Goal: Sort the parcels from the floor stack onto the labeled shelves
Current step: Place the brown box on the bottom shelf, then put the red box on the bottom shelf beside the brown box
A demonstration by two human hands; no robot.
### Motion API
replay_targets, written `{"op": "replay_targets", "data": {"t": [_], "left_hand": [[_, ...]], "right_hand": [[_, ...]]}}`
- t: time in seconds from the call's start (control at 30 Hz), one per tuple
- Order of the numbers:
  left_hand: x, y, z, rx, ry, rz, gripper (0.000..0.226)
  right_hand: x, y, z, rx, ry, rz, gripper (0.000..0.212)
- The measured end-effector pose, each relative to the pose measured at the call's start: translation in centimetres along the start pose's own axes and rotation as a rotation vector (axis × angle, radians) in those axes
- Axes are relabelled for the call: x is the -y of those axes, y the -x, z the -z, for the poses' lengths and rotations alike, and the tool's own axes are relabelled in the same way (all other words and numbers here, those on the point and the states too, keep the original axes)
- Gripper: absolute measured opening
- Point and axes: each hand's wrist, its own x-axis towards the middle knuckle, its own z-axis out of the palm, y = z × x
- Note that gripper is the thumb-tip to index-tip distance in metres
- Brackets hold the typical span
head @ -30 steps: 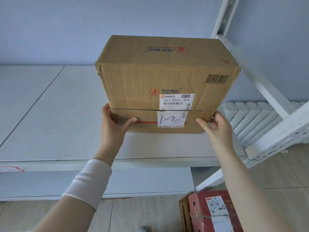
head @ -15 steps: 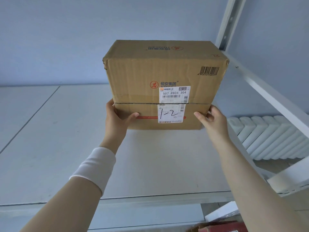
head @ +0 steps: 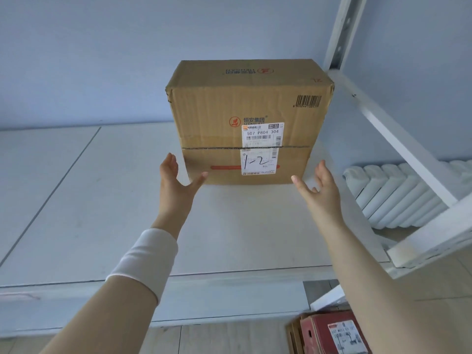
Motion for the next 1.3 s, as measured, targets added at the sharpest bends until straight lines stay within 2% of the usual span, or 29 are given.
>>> {"op": "replay_targets", "data": {"t": [0.13, 0.33, 0.47, 0.6, 0.8, 1.1, 1.3], "left_hand": [[-1.3, 4.7, 1.3, -0.032, 0.002, -0.01, 0.08], [-2.9, 13.9, 2.5, 0.04, 0.041, -0.024, 0.072], [-2.2, 20.7, 2.6, 0.171, 0.096, 0.002, 0.067], [-0.4, 26.9, 2.5, 0.307, 0.066, 0.069, 0.065], [0.0, 34.5, 1.1, 0.435, 0.044, 0.157, 0.063], [-0.5, 42.5, -6.0, 0.508, -0.082, 0.265, 0.065], [2.7, 48.0, -13.1, 0.366, -0.128, 0.402, 0.06]], "right_hand": [[0.7, 4.8, 1.1, 0.028, 0.019, -0.013, 0.079], [2.0, 14.3, 5.9, 0.024, 0.09, -0.003, 0.072], [0.7, 21.4, 9.9, -0.023, 0.17, -0.069, 0.067], [-1.7, 27.6, 13.1, -0.103, 0.227, -0.212, 0.064], [-4.4, 35.1, 17.3, -0.097, 0.29, -0.333, 0.063], [-8.0, 37.3, 24.9, -0.028, 0.369, -0.44, 0.063], [-14.0, 34.7, 31.8, 0.125, 0.374, -0.483, 0.063]]}}
